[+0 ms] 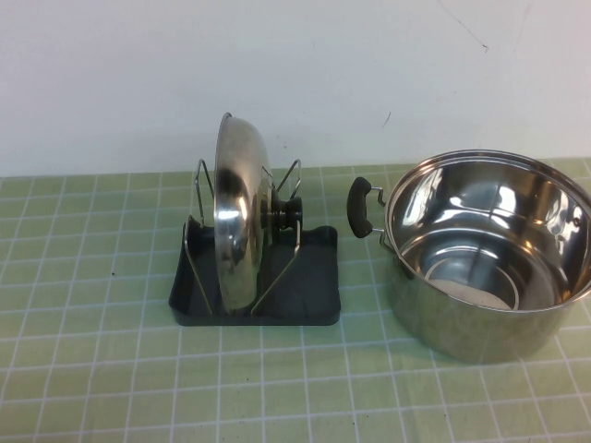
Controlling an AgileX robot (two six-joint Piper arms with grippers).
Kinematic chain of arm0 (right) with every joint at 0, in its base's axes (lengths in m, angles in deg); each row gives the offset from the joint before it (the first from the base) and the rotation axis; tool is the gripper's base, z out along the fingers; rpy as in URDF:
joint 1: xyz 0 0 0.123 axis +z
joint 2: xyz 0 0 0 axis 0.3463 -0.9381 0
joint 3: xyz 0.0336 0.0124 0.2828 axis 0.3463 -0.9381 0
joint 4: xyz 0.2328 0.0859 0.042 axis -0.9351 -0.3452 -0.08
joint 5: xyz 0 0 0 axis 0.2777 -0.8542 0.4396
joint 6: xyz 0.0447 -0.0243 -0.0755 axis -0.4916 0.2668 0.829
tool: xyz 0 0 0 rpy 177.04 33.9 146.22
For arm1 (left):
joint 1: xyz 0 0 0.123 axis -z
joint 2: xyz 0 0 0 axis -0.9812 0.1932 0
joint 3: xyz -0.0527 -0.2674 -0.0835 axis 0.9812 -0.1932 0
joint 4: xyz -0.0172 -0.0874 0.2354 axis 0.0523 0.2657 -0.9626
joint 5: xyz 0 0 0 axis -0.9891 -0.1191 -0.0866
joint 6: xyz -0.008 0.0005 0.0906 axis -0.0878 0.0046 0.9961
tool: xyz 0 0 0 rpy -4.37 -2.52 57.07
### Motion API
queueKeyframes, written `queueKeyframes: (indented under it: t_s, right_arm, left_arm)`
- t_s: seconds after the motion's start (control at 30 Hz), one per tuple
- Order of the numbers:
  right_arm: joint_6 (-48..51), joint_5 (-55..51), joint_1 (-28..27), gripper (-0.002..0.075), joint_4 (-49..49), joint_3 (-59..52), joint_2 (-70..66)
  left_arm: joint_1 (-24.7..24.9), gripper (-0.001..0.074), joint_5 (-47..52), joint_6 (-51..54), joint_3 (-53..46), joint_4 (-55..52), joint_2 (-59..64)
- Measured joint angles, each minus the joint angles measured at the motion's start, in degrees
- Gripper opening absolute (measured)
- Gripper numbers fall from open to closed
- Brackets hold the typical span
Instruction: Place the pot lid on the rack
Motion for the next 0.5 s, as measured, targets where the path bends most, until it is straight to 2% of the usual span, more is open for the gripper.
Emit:
queueKeyframes:
  t_s: [0.27, 0.5]
  right_arm:
    - [0.0, -0.13, 0.0, -0.0001, 0.04, 0.1, 0.0]
    - [0.0, -0.17, 0.0, -0.0001, 0.14, 0.1, 0.0]
  left_arm:
    - [0.0, -0.0002, 4.66, 7.36, 0.1, 0.1, -0.77]
    - [0.13, -0.0002, 4.75, 8.92, 0.1, 0.38, -0.77]
